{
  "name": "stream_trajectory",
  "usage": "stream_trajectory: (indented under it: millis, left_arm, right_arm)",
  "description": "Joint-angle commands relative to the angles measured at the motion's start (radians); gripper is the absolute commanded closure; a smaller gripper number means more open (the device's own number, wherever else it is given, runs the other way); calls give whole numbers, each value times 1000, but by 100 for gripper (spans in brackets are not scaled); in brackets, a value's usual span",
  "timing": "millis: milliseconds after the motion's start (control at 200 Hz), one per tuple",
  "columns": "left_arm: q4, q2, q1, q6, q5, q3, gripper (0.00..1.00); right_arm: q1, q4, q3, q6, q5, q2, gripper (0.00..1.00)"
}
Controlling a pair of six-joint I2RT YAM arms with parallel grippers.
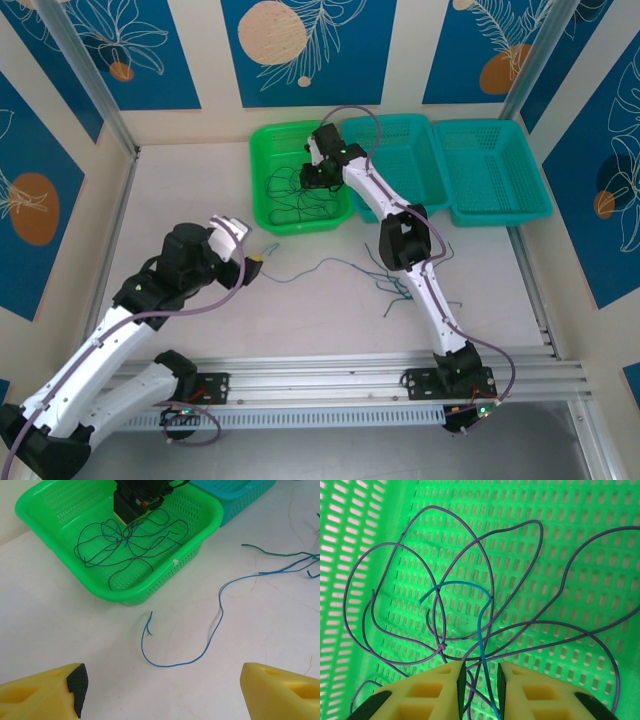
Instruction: Untangle the cables
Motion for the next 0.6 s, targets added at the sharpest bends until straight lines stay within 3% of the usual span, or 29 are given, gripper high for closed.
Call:
stream_trajectory:
  millis: [0,260,445,595]
  left_arm:
    - [23,-20,12,11,27,-8,19]
    - [25,-23,13,12,36,-11,19]
    - [26,-34,13,14,30,-18,18]
    - [26,-35,13,22,22,-24,18]
  right_arm:
    - [-6,-9,38,18,-39,34,74]
    - [-8,-7,59,31,-46,39,82]
    - [-12,-29,99,40,-58,33,98]
    - [-1,-34,81,15,-12,-64,100]
